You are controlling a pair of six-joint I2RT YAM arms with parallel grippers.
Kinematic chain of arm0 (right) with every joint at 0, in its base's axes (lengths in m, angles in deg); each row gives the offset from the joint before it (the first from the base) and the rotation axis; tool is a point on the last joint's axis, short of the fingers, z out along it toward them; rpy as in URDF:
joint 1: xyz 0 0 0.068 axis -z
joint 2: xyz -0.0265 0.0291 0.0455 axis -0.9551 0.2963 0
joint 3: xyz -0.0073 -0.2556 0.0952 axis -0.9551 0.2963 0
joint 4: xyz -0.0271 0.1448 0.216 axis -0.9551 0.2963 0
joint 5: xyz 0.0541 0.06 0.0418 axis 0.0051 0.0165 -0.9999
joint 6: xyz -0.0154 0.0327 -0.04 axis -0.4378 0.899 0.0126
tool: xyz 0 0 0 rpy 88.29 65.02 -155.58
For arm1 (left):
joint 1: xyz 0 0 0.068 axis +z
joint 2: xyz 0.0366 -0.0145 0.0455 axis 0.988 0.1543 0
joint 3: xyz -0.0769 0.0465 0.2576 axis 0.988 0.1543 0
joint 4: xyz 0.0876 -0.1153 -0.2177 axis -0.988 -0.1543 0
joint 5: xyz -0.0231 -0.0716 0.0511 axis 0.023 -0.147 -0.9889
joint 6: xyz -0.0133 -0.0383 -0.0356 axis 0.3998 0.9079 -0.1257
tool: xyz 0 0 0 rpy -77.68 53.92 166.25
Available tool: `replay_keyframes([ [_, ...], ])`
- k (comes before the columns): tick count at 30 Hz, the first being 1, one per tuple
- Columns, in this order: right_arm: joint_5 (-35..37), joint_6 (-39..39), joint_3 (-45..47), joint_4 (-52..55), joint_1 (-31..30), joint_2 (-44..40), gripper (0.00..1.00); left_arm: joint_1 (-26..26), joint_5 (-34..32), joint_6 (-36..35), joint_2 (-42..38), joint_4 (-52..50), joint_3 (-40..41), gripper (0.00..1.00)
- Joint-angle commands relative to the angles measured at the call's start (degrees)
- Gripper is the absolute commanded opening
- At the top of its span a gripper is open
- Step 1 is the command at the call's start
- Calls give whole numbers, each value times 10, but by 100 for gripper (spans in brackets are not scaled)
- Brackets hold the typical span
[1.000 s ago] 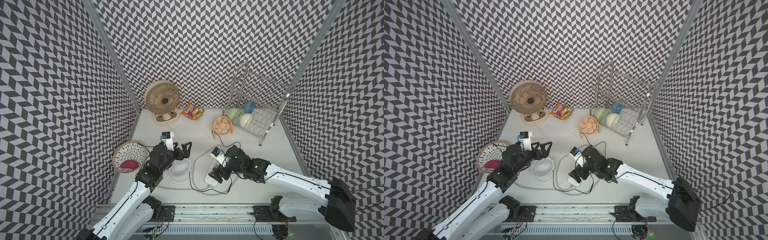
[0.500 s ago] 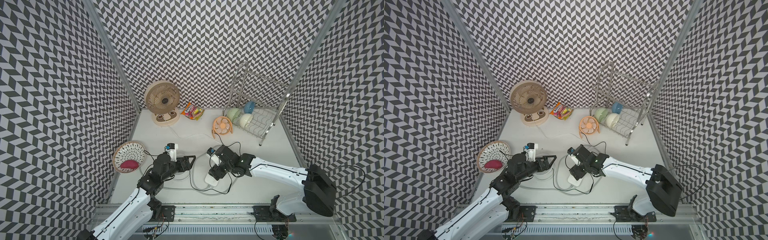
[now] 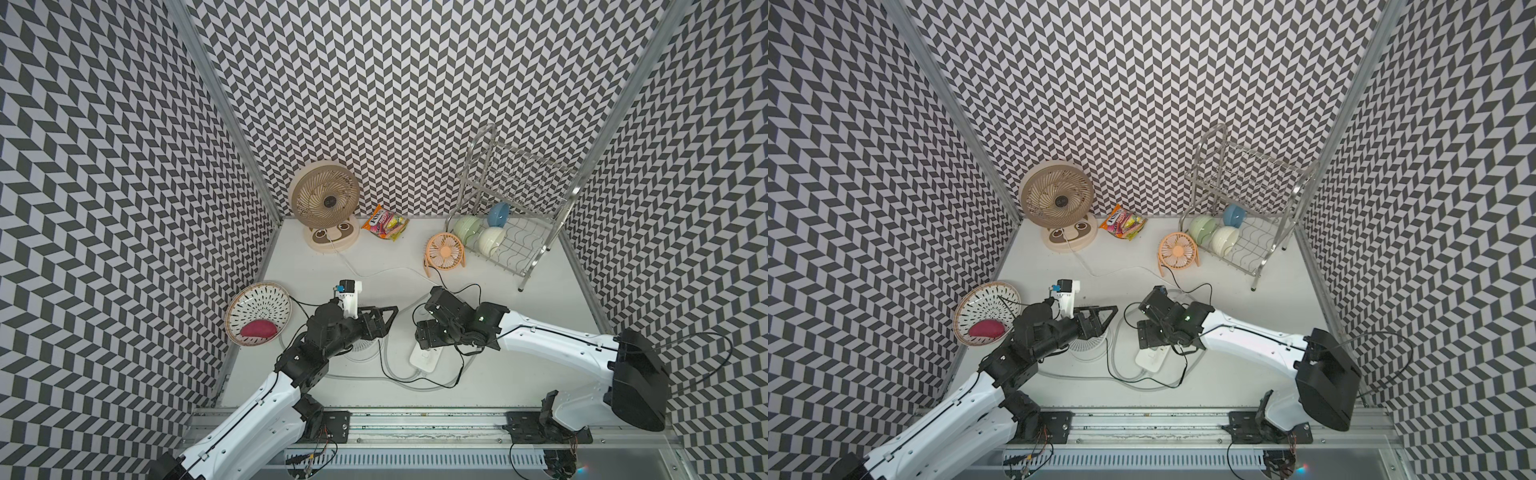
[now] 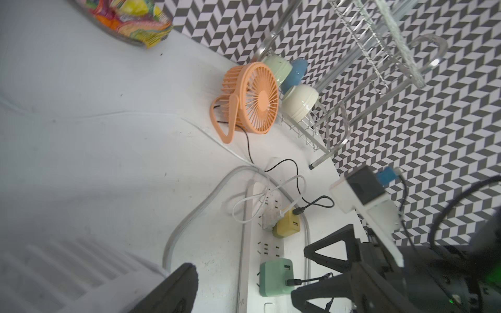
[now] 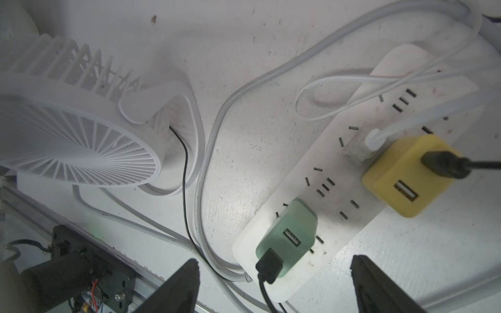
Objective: Unplug the desk fan from the power strip
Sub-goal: Remove the plug from the socket.
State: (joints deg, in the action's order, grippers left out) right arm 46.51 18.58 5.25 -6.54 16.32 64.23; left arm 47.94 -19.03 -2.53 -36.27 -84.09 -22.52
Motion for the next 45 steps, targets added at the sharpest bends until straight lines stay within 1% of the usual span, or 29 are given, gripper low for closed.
replay_keyframes([
  [1,21,70,-35,31,-1,29,87,-13,2,-47,5,20,-30,94],
  [5,9,84,-49,35,-1,53,83,-25,-9,-32,8,26,-22,93],
  [9,2,93,-54,40,-2,70,74,-37,-33,-12,-6,26,-9,91],
  [11,1,95,-54,43,-1,76,72,-40,-41,-5,-16,24,-3,91],
  [14,-1,95,-57,44,-1,85,70,-42,-51,-2,-27,18,0,91],
  [17,-6,93,-63,47,-1,99,65,-43,-58,-2,-33,7,-4,91],
  [18,-9,92,-64,48,-1,103,62,-43,-60,-2,-35,4,-6,91],
  [20,-13,92,-65,49,-1,110,61,-43,-63,-2,-37,0,-7,91],
  [22,-13,92,-66,48,-1,111,59,-43,-64,-2,-38,-3,-8,91],
  [23,-14,92,-65,49,0,112,56,-43,-64,-2,-39,-4,-8,91],
  [30,4,91,-57,57,1,102,42,-44,-66,-1,-34,-4,-10,91],
  [36,24,70,-26,68,18,81,32,-53,-67,2,-17,5,-16,91],
  [40,39,38,2,68,29,54,27,-76,-77,25,5,30,-13,90],
  [44,63,-11,30,63,42,27,25,-129,-139,82,49,43,-9,90],
  [45,65,-26,36,58,46,20,25,-142,-156,100,63,44,-9,89],
])
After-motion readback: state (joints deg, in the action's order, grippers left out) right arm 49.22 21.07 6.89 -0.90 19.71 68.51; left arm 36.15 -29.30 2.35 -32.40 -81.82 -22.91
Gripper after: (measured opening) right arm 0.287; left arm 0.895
